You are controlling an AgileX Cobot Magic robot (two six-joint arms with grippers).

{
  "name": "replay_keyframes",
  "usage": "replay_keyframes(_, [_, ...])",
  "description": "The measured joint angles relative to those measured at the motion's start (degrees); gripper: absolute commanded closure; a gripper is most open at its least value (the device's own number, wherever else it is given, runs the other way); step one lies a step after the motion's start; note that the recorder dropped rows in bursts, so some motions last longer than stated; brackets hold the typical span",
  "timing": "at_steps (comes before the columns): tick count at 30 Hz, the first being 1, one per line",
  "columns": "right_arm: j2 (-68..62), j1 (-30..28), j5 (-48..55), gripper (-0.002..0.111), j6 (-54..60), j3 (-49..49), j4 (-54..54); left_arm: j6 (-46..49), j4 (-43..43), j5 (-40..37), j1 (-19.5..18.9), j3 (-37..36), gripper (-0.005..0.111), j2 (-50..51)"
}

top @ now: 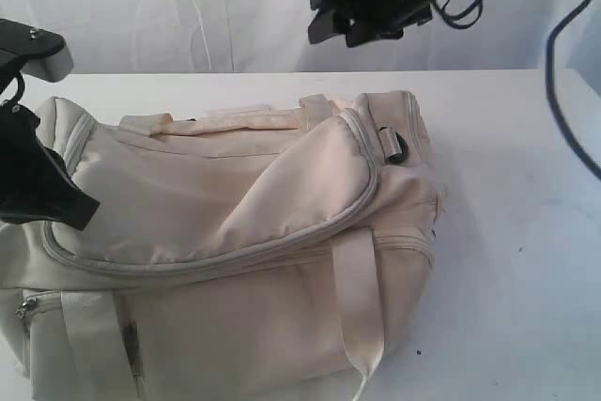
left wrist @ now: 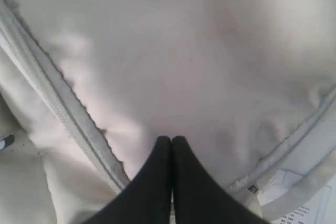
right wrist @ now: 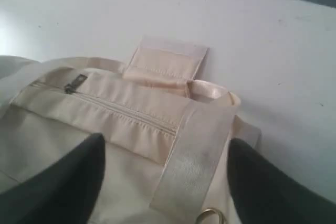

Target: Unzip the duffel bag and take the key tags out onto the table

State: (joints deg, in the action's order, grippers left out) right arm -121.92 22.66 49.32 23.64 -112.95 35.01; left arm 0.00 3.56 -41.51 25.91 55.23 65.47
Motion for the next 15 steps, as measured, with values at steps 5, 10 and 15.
replay_keyframes(5, [-6.0,1.2,-0.2,0.036,1.3,-1.2,0.1,0.3,0.1,-0.1,0.0,0.0,0.107,0.0])
replay_keyframes(10, [-9.9,1.3,0.0,0.045,1.3,-1.2,-0.2,0.3,0.1,-0.1,0.0,0.0,0.107,0.0])
replay_keyframes(15, [-10.7,1.3,0.4,0.076,1.3,-1.2,-0.2,0.3,0.1,-0.2,0.0,0.0,0.107,0.0])
